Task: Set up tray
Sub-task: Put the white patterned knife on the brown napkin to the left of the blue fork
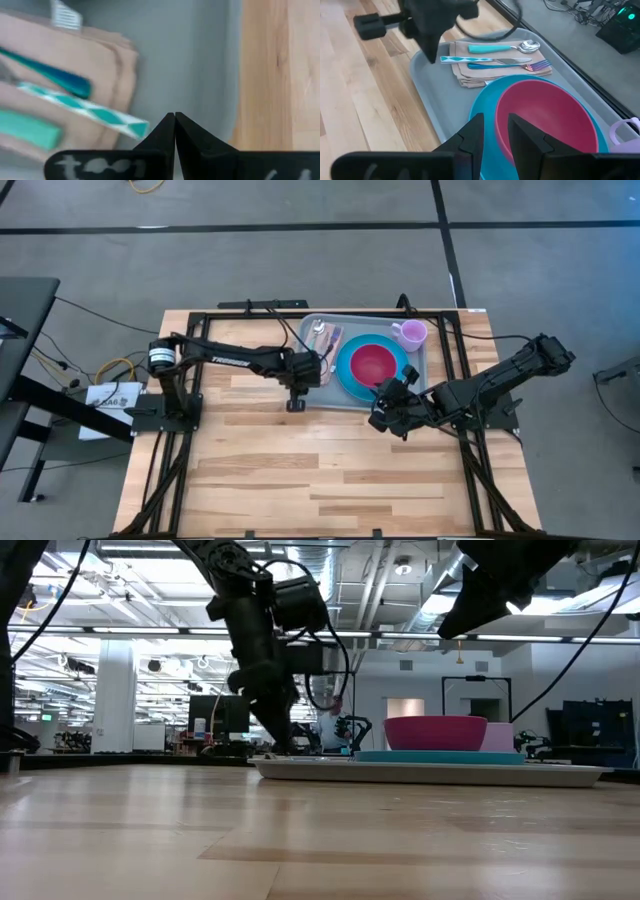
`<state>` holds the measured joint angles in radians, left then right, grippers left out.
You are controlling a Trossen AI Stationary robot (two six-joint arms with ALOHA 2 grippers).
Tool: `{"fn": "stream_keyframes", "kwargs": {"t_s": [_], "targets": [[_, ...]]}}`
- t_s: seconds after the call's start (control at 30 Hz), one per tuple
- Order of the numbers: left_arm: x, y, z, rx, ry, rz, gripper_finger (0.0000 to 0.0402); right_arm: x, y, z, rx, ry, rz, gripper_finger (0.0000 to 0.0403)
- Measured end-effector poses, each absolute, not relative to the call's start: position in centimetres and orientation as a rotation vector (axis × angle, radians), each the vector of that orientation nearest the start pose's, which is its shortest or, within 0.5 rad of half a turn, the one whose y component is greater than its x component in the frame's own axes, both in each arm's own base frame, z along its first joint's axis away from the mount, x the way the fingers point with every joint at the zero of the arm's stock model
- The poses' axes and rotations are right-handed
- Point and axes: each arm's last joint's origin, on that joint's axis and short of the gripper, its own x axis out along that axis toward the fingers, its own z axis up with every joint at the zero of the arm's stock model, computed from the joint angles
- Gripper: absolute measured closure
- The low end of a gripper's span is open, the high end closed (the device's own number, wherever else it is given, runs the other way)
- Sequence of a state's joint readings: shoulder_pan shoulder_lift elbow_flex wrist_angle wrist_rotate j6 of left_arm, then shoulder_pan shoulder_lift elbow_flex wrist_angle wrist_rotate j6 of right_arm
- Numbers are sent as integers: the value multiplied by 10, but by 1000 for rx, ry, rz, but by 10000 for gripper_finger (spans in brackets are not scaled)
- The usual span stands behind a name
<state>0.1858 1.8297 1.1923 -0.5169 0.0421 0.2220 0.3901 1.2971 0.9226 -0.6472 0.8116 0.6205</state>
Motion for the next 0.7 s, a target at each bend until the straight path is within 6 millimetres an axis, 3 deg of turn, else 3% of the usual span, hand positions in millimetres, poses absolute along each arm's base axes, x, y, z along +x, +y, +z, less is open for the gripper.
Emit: {"fn": "stream_keyframes", "kwargs": {"t_s": [0.2,0.7], "targets": [[350,65,153,62,1198,3,401,234,74,249,-3,677,-614,322],[350,106,155,49,1112,120,401,237,65,249,8,680,-648,322]]}}
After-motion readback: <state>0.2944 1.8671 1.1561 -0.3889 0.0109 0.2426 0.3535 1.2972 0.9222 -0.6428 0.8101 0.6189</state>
